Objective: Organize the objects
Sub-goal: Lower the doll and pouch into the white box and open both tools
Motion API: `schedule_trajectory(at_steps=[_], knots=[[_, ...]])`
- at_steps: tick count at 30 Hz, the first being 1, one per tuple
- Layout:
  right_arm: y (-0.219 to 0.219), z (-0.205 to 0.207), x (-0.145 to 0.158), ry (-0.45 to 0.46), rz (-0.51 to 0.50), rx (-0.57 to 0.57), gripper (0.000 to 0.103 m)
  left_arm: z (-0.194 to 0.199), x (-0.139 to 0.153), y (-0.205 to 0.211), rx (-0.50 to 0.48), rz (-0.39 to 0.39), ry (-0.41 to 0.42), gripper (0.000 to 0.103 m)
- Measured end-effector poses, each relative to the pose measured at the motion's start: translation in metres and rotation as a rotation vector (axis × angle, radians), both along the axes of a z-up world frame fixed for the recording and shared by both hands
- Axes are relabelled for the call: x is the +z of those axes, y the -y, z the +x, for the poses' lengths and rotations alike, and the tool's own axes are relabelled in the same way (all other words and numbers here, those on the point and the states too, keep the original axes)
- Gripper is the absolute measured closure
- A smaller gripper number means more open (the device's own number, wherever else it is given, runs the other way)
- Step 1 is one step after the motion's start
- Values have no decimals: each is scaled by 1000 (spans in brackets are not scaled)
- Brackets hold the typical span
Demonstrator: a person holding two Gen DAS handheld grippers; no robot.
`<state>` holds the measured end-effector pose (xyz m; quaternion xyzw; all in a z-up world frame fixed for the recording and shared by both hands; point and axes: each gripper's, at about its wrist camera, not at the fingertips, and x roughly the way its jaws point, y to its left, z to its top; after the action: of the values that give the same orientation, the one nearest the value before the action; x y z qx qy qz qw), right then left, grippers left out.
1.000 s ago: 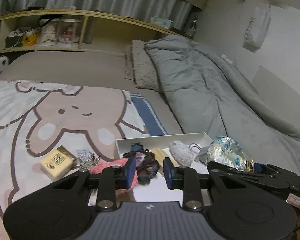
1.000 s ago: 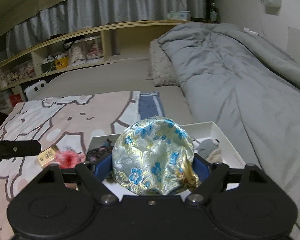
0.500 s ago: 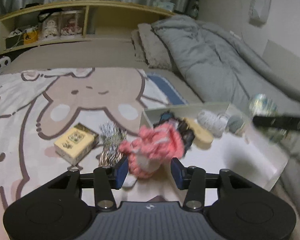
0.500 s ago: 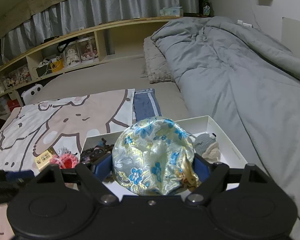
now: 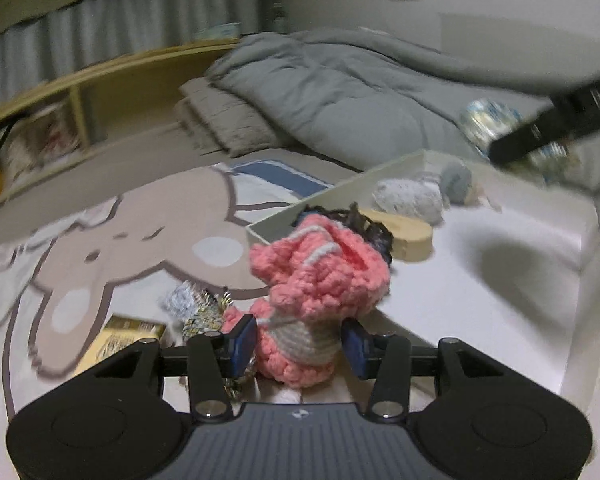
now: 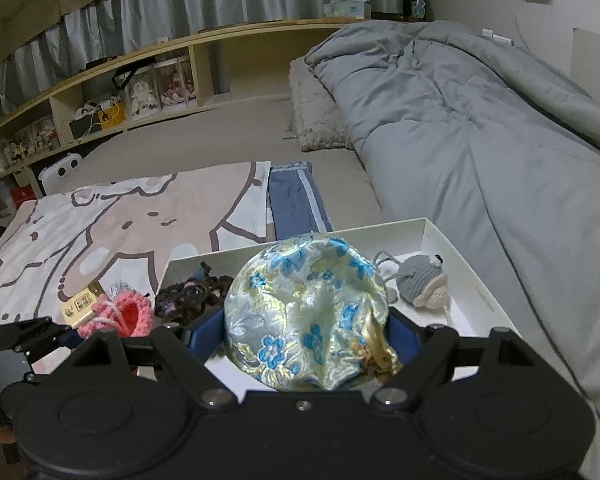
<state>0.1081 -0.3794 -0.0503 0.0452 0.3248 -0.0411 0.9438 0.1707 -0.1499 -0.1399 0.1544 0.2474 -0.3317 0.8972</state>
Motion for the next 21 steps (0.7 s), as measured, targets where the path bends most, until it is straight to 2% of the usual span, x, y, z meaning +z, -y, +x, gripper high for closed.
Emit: schedule_trajectory(at_steps=[5,9,12,21], knots=[[-1,5,-5,-13,-2,-3,18,10,-4,5,-33,10,26,55],[-4,8,-7,-22,-12,-1,18,20,-4,2,-20,-26,-21,57],[-6,8,-9,-26,-13,5,18,19,-2,2,-21,-25,-26,60],[-6,0,0,6,20,12,18,5,30,-10,19,-90,-49,60]])
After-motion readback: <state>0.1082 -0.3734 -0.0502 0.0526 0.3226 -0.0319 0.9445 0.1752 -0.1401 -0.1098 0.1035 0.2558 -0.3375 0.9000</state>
